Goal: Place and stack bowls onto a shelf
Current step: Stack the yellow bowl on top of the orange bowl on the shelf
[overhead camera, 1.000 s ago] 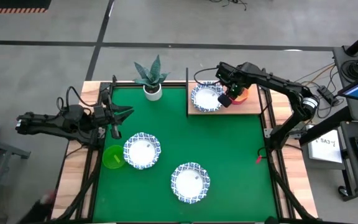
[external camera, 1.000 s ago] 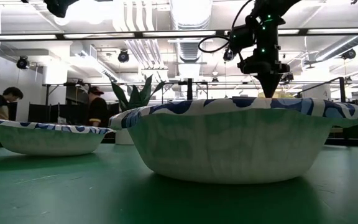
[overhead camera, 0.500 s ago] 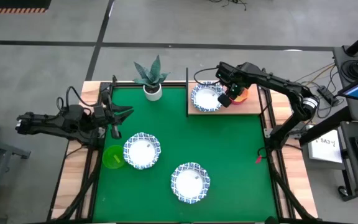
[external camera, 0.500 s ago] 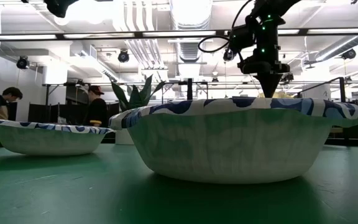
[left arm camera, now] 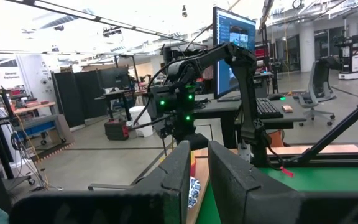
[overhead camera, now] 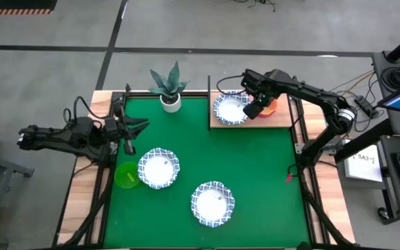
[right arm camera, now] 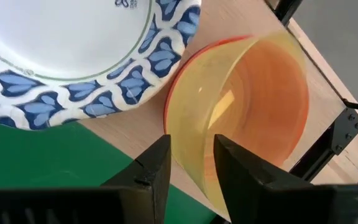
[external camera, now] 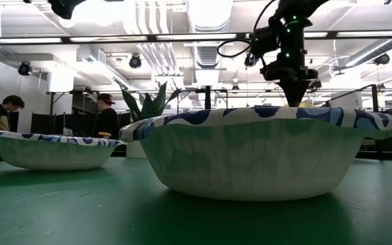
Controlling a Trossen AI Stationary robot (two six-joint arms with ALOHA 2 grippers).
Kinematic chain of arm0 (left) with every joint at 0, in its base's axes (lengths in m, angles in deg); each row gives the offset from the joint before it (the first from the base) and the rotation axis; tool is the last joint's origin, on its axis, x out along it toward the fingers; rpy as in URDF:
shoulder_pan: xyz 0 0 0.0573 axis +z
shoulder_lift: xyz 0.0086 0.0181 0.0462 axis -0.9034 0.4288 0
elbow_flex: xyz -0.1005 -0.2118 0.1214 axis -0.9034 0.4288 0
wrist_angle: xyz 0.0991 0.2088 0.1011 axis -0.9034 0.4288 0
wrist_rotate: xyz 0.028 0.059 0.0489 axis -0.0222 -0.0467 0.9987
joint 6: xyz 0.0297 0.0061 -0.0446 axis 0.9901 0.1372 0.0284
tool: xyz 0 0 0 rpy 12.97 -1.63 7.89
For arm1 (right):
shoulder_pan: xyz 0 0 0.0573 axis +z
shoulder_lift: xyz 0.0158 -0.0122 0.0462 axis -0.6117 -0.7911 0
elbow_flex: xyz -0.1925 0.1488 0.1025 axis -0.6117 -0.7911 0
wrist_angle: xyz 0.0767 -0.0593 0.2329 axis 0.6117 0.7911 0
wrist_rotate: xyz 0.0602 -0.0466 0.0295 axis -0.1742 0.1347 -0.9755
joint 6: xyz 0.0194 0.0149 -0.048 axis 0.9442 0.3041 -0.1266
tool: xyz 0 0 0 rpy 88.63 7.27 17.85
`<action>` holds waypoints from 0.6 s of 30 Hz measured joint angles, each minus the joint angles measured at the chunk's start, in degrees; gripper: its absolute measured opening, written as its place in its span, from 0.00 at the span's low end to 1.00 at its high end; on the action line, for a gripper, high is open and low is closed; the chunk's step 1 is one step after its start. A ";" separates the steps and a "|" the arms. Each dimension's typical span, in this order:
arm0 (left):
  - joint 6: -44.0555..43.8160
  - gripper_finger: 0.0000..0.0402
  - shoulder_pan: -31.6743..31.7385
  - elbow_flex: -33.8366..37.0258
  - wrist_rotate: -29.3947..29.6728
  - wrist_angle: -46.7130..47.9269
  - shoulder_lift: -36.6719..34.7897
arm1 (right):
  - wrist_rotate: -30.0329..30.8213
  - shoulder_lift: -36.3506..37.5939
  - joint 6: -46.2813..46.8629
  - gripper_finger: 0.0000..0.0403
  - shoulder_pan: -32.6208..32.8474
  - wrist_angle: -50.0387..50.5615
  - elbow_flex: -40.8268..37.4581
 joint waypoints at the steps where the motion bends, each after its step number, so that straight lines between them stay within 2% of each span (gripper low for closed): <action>1: 0.00 0.10 0.02 0.00 0.00 0.00 0.00 | 0.00 0.00 0.11 0.28 0.00 -0.04 0.47; 10: 0.00 0.10 0.02 0.00 0.00 0.02 0.00 | 0.64 0.09 1.84 0.22 0.02 -0.60 5.17; 18: 0.01 0.10 0.01 0.00 0.00 0.07 0.00 | 1.37 0.07 1.32 0.03 0.02 -1.98 2.76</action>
